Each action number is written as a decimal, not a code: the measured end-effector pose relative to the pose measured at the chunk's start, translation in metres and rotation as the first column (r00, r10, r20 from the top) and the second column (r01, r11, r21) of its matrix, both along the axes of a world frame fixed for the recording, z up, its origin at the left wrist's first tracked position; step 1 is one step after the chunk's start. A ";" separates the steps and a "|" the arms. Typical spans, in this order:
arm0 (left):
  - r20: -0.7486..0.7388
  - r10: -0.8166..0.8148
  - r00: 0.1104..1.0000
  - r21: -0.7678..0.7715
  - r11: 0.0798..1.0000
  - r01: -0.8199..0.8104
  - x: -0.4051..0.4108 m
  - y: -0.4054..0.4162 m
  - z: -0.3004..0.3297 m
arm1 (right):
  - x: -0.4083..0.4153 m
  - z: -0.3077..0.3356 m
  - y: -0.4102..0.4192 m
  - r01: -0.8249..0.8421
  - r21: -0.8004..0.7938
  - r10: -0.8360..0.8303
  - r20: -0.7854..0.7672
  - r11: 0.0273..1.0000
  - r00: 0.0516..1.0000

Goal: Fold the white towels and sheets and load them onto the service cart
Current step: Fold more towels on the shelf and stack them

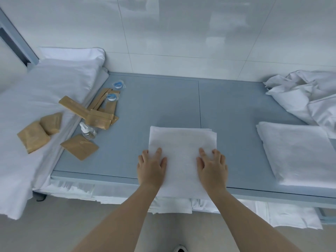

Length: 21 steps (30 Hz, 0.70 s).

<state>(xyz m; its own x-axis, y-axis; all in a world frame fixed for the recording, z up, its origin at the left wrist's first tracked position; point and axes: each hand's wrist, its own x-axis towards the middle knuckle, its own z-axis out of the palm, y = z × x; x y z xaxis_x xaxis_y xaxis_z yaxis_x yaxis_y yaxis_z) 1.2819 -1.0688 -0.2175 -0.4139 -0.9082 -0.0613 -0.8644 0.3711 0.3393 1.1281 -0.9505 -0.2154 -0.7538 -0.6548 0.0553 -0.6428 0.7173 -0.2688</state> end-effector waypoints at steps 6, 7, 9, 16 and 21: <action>0.096 -0.052 0.994 0.124 0.991 0.040 0.019 0.013 0.008 | 0.028 0.001 0.023 0.085 0.074 -0.090 0.064 0.994 0.994; 0.094 -0.071 0.993 0.141 0.988 0.057 0.023 0.014 0.010 | 0.033 0.001 0.028 0.094 0.086 -0.100 0.070 0.992 0.993; 0.080 -0.112 0.991 0.172 0.980 0.097 0.033 0.013 0.012 | 0.042 0.001 0.035 0.109 0.104 -0.117 0.078 0.989 0.990; 0.044 -0.188 0.981 0.262 0.950 0.170 0.057 0.015 0.022 | 0.066 0.001 0.048 0.143 0.100 -0.155 0.124 0.985 0.980; 0.008 -0.201 0.980 0.311 0.932 0.189 0.069 0.019 0.026 | 0.082 0.003 0.060 0.147 -0.019 -0.140 0.193 0.989 0.971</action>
<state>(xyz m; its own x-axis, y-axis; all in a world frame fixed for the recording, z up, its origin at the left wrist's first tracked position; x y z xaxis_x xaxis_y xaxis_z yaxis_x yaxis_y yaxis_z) 1.3513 -1.0498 -0.1911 -0.5726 -0.7443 -0.3438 -0.8004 0.4168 0.4308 1.2096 -0.8908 -0.2128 -0.8384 -0.5392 -0.0791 -0.4683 0.7871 -0.4015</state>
